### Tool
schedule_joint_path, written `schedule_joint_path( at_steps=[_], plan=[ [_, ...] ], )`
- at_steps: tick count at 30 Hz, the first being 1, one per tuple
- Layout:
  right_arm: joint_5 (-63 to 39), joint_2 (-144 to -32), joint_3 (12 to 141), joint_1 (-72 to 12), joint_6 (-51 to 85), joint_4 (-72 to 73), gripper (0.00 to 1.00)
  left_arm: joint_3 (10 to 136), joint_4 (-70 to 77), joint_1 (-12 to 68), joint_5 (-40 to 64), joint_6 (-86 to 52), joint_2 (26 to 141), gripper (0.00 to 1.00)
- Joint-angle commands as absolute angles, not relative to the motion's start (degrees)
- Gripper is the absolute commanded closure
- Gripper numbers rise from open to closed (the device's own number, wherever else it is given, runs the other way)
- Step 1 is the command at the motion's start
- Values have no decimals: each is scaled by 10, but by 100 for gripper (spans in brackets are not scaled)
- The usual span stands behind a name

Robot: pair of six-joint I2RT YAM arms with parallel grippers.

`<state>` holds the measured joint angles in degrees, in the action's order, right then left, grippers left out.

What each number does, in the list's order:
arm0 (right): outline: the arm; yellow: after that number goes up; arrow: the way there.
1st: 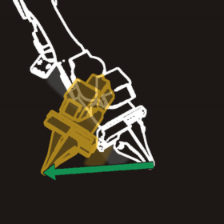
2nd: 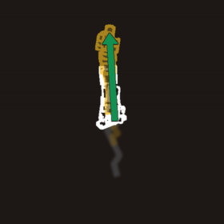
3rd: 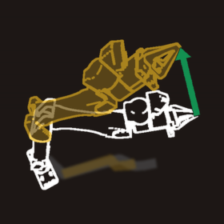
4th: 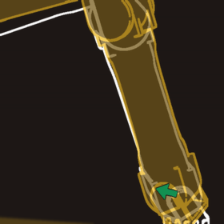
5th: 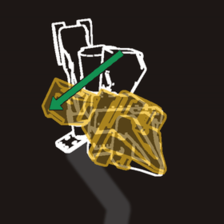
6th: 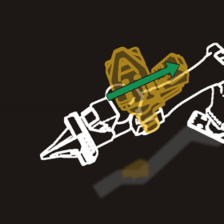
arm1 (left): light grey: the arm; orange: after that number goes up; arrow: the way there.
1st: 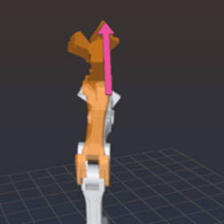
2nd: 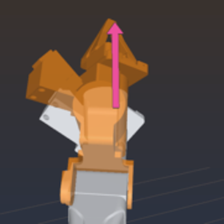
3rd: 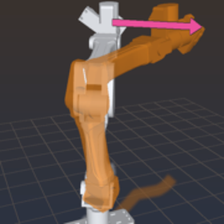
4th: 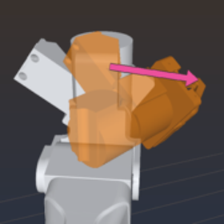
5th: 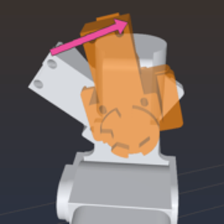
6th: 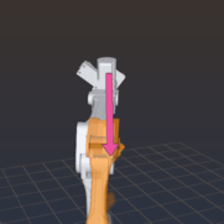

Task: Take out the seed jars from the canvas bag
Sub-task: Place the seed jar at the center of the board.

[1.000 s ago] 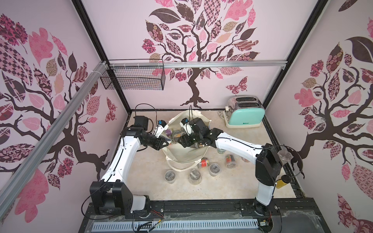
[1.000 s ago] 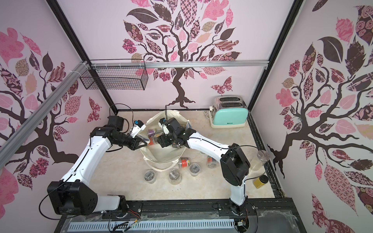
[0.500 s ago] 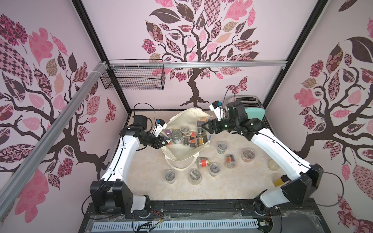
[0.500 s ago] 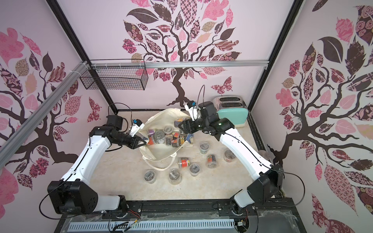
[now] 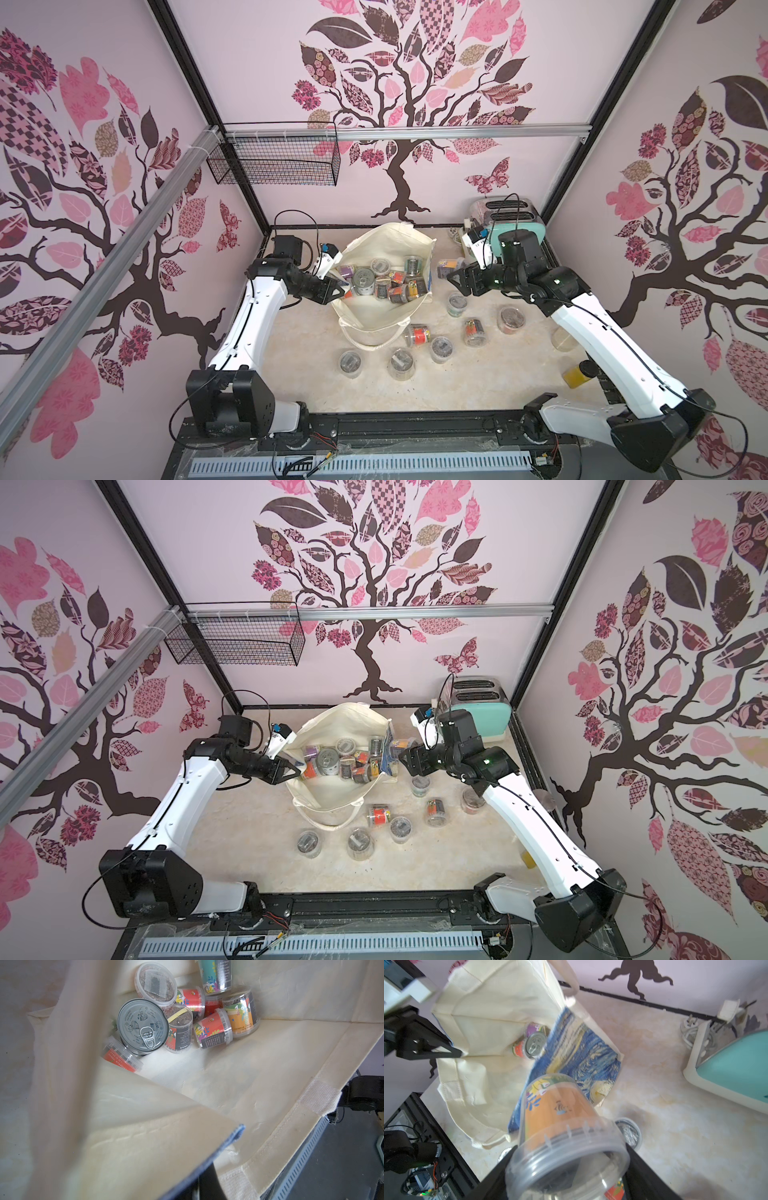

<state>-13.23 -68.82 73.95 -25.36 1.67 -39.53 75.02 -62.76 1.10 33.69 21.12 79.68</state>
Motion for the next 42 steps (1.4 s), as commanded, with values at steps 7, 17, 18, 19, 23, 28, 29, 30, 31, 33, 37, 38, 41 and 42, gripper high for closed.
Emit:
schedule_joint_path(
  at_steps=[7,17,18,19,23,28,29,30,31,33,37,38,41,42],
  plan=[
    [-29,-659,683,-252,47,-487,26,745,-633,4,317,205,792,100],
    [-63,-790,621,-261,102,-451,31,740,-630,4,317,210,783,100],
    [-51,-805,624,-270,106,-452,32,740,-629,3,314,210,783,100],
    [-33,-823,632,-283,109,-458,32,741,-630,3,311,209,783,100],
    [34,-883,674,-317,118,-492,32,740,-631,0,313,211,778,100],
    [79,-922,679,-331,126,-490,31,741,-632,-2,309,213,778,100],
    [87,-928,679,-332,128,-491,31,739,-631,-2,311,212,777,100],
    [97,-934,678,-335,129,-490,31,735,-628,-1,312,213,776,100],
    [107,-937,676,-337,132,-489,30,732,-625,-2,311,214,774,100],
    [114,-940,672,-338,138,-484,29,733,-625,-2,308,213,775,100],
    [119,-959,680,-341,138,-489,25,733,-627,-3,313,212,777,100],
    [122,-961,680,-343,138,-490,24,733,-626,-3,314,213,777,100],
    [106,-959,683,-344,139,-487,18,739,-629,-3,312,212,782,100],
    [96,-956,685,-344,139,-488,17,739,-631,-3,314,213,783,100]
  ],
)
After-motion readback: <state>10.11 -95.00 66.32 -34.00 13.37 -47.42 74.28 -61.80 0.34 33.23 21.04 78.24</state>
